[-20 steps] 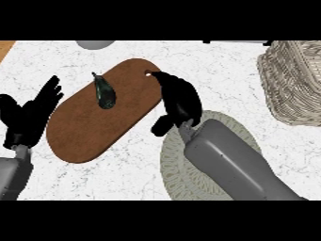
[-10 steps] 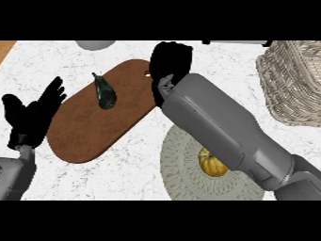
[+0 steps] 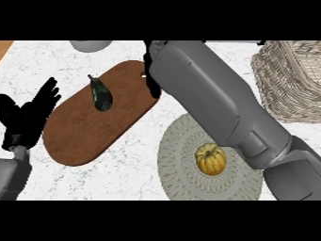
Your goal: Pick the squash from the placemat and place it in the basket
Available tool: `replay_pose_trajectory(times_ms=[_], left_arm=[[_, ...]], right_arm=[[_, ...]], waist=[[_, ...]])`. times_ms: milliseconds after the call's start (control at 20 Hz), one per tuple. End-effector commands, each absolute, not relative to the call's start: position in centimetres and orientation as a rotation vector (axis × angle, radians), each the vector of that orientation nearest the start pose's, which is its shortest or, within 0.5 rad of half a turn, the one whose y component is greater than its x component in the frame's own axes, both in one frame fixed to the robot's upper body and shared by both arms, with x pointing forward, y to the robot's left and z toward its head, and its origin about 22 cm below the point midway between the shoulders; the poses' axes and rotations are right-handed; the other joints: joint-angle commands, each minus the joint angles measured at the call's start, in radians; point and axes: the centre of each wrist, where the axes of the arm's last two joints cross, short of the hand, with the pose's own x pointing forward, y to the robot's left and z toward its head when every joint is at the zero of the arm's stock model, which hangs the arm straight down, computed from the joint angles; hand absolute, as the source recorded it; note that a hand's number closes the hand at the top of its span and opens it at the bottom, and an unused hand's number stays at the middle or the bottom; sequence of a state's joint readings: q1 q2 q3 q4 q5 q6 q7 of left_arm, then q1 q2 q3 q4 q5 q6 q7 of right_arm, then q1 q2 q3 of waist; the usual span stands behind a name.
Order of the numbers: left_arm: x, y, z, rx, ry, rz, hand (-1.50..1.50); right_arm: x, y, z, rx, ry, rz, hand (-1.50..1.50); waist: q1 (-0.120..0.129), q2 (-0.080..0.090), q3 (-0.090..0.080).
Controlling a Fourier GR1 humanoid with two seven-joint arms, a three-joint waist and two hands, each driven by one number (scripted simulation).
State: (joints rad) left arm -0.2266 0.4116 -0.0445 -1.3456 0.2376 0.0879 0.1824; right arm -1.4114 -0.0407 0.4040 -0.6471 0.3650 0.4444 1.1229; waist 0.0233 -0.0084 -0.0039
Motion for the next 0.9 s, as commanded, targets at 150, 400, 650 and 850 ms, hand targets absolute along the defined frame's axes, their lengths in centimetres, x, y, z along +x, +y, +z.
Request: replay_pose_trajectory(times_ms=[150,400,650,850], left_arm=[[28.9,32.2,4.0,0.206,-1.368,-0.065,0.00],[28.1,31.3,3.1,0.198,-1.352,-0.056,0.00],[29.4,32.5,3.7,0.237,-1.339,-0.011,0.00],[27.6,31.7,2.1,0.231,-1.347,-0.028,0.00]], right_arm=[[40.5,3.2,28.4,-0.860,-0.507,1.210,-1.50],[39.2,3.3,29.8,-0.885,-0.637,1.149,-1.50],[37.8,3.2,25.7,-0.835,-0.661,1.191,-1.50],[37.1,0.7,23.4,-0.848,-0.698,1.162,-1.50]], waist=[[-0.041,-0.018,0.004],[-0.052,-0.018,0.005],[-0.082,-0.017,0.005],[-0.077,-0.019,0.005]])
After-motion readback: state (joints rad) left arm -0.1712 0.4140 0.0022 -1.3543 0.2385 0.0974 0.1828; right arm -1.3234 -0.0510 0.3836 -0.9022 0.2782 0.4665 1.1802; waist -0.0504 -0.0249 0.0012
